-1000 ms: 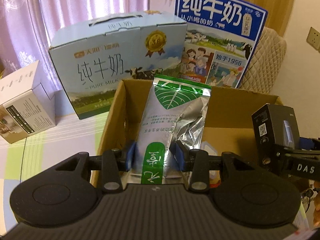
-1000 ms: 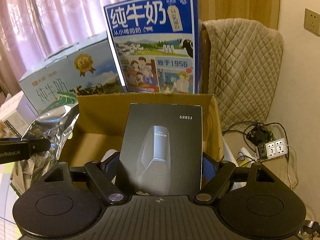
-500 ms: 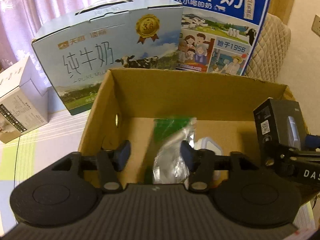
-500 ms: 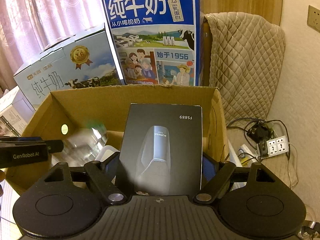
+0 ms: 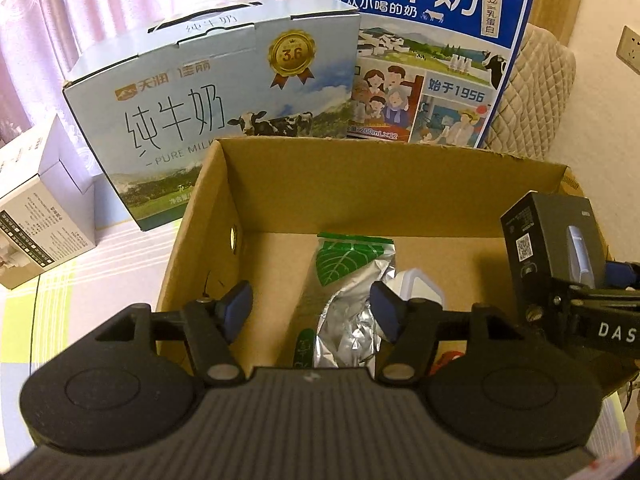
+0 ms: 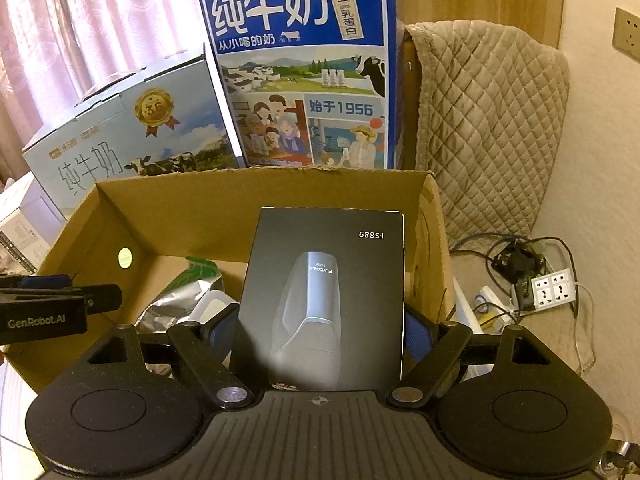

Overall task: Organize objects
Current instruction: 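Open the left tool to drop the foil bag while the right tool releases the black box, then move both tools back to the table toward the clear hook pack and cable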

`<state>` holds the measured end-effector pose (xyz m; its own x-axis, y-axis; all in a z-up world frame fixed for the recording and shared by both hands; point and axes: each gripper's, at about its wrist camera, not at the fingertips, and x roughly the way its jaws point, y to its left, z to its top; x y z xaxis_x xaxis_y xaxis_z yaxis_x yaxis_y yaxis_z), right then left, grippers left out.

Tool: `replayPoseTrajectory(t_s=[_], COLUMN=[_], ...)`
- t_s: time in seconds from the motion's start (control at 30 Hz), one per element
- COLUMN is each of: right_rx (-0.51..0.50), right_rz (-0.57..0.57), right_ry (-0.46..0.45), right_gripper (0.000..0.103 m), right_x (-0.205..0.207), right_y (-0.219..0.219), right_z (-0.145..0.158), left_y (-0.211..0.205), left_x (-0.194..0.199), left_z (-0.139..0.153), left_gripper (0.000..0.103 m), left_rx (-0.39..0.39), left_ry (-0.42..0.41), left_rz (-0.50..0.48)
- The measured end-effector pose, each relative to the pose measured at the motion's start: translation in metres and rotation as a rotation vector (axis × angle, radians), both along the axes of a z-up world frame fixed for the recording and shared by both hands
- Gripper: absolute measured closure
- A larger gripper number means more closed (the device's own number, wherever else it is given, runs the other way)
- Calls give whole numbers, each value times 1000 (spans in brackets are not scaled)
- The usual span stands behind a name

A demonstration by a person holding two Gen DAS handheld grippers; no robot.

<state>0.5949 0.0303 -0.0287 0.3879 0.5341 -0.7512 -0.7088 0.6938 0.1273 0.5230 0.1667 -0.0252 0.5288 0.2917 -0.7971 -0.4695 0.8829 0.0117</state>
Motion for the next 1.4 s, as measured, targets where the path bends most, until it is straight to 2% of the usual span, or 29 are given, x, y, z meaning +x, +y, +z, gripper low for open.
replayPoseTrajectory(t_s=[0.17,0.3,0.4,0.9,1.2,1.4], right_rx=[17,37,43,76,108,128], right_rz=[-14,-4,5,20,32,35], right_ry=[12,0,-18,13,9,4], right_gripper=[22,16,13,11,10,10], right_x=[4,0,-5,-39,-67,-88], right_y=[-1,-5,-10,-49,-66,-81], right_z=[1,4,8,31,50,61], left_y=[-2,-4,-5,-24,-38,-48], left_x=[-2,-7,-11,-47,-83,-114], left_z=[2,6,9,38,61,70], left_gripper=[34,25,24,18,18,17], left_rx=[0,-7,-7,-18,-24,-29], left_ry=[-9,-20,-26,-88,-141,-149], left_rz=[-7,-10,-19,-46,-46,-41])
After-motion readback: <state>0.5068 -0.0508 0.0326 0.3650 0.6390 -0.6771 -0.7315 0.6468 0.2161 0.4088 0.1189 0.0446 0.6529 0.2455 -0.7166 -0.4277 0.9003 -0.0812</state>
